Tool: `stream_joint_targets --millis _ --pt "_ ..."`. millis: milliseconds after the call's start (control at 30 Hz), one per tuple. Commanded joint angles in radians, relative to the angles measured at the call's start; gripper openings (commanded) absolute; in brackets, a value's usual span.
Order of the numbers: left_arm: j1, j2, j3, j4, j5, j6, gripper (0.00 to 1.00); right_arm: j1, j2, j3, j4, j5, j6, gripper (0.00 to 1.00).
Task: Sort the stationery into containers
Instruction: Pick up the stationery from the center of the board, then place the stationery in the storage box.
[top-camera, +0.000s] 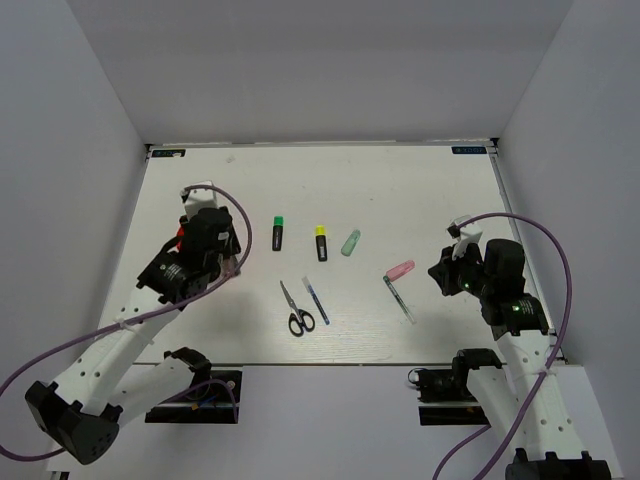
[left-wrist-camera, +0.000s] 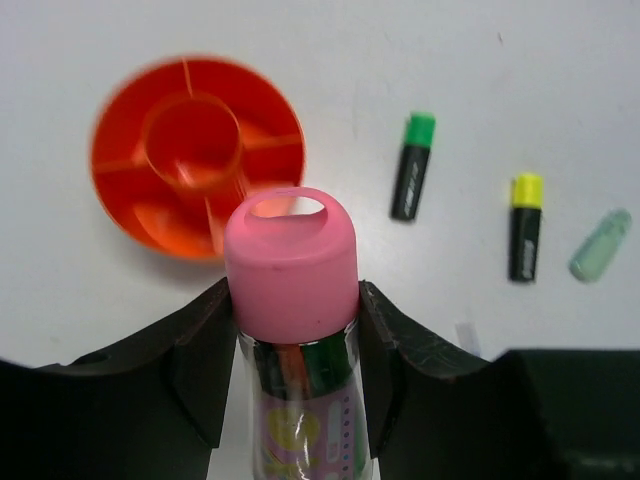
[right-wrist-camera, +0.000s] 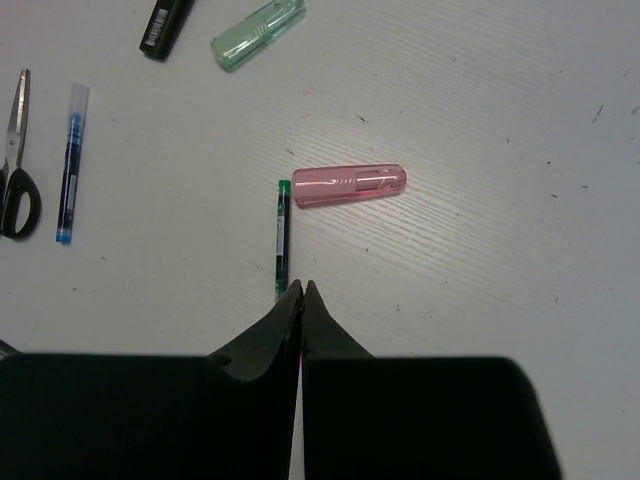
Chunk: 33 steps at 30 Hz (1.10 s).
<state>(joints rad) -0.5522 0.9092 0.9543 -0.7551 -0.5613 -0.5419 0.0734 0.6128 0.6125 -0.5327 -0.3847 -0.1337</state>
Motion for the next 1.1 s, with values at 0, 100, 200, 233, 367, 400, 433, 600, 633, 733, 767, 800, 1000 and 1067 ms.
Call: stream_joint_targets --millis 0,100,200,233,367,400,433,600,633,733,767,800,1000,1067 --pt "-0.002 0.036 0.043 0.118 -0.184 0.232 0.00 0.002 -0.013 0.023 0.019 -0.019 0.006 0.00" --pt "0.011 0.057 0.051 0.251 -0.274 0.356 0.00 0.002 -0.010 0.023 0.020 -0.025 0.006 0.00" --pt "0.015 0.106 0.057 0.412 -0.400 0.493 0.00 0.002 -0.007 0.018 0.020 -0.040 0.005 0.00" --pt "0.026 0.147 0.055 0.487 -0.411 0.525 0.00 0.005 -0.004 0.018 0.020 -0.045 0.006 0.00" --pt "0.069 0.227 0.041 0.655 -0.437 0.677 0.00 0.006 0.007 0.015 0.017 -0.057 0.005 0.00" --pt "0.078 0.235 0.032 0.671 -0.431 0.684 0.00 0.006 0.010 0.015 0.016 -0.059 0.006 0.00" --pt "0.086 0.255 0.031 0.710 -0.428 0.682 0.00 0.006 0.011 0.016 0.017 -0.060 0.006 0.00" --pt "0.188 0.304 -0.014 0.747 -0.367 0.605 0.00 0.009 0.024 0.015 0.016 -0.072 0.008 0.00" --pt "0.207 0.313 -0.026 0.747 -0.348 0.562 0.00 0.006 0.030 0.016 0.014 -0.077 0.008 0.00" --pt "0.248 0.333 -0.046 0.778 -0.309 0.501 0.00 0.008 0.036 0.013 0.016 -0.080 0.009 0.00" --pt "0.251 0.338 -0.052 0.787 -0.301 0.494 0.00 0.008 0.038 0.013 0.016 -0.080 0.006 0.00" --pt "0.268 0.339 -0.058 0.799 -0.281 0.494 0.00 0.008 0.039 0.013 0.014 -0.082 0.006 0.00" --pt "0.294 0.373 -0.107 0.884 -0.216 0.487 0.00 0.008 0.054 0.015 0.013 -0.086 0.003 0.00" --pt "0.302 0.382 -0.115 0.910 -0.200 0.503 0.00 0.008 0.062 0.015 0.016 -0.088 0.002 0.00"
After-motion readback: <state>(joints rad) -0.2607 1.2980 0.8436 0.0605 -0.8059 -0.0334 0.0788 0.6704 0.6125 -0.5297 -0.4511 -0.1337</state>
